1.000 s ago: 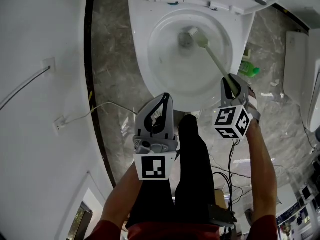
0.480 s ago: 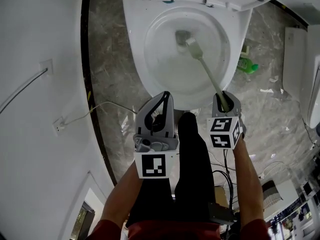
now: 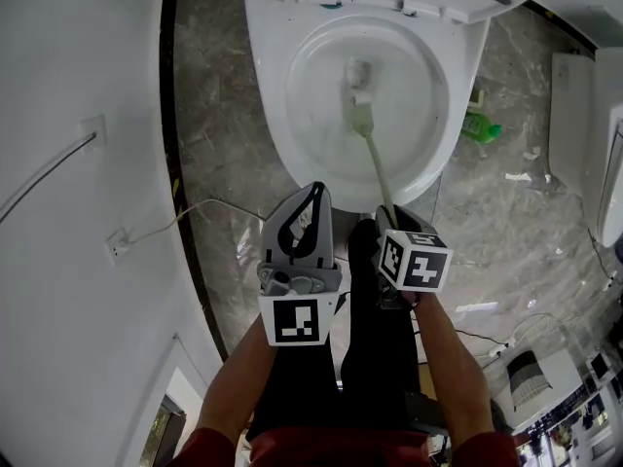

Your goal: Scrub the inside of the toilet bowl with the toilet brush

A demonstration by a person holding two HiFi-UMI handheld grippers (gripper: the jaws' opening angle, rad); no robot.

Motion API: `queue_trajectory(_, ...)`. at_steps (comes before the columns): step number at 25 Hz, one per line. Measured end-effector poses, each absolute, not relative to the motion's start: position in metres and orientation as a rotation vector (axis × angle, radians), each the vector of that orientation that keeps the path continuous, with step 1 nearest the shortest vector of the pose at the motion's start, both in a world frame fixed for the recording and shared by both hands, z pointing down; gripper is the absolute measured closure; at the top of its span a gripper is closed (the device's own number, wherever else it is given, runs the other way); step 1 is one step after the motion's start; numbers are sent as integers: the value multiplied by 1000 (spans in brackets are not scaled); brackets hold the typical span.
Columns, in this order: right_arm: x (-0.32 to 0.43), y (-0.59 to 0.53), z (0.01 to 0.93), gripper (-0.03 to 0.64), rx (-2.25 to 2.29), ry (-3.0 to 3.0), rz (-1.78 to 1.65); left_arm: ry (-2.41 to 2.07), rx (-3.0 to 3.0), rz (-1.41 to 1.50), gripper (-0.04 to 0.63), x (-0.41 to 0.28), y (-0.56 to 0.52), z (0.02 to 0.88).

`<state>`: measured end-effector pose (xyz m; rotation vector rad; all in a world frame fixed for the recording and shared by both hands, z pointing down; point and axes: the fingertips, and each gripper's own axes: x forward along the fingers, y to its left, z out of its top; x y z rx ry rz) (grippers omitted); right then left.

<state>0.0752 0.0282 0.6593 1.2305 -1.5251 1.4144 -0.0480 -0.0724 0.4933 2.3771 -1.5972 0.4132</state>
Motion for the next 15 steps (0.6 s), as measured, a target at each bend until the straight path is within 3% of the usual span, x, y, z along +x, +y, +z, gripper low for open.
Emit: queue_trajectory(15,21,-35,682,522,1281,-1455,1921,-1629,2362,448,591,-82,-76,496)
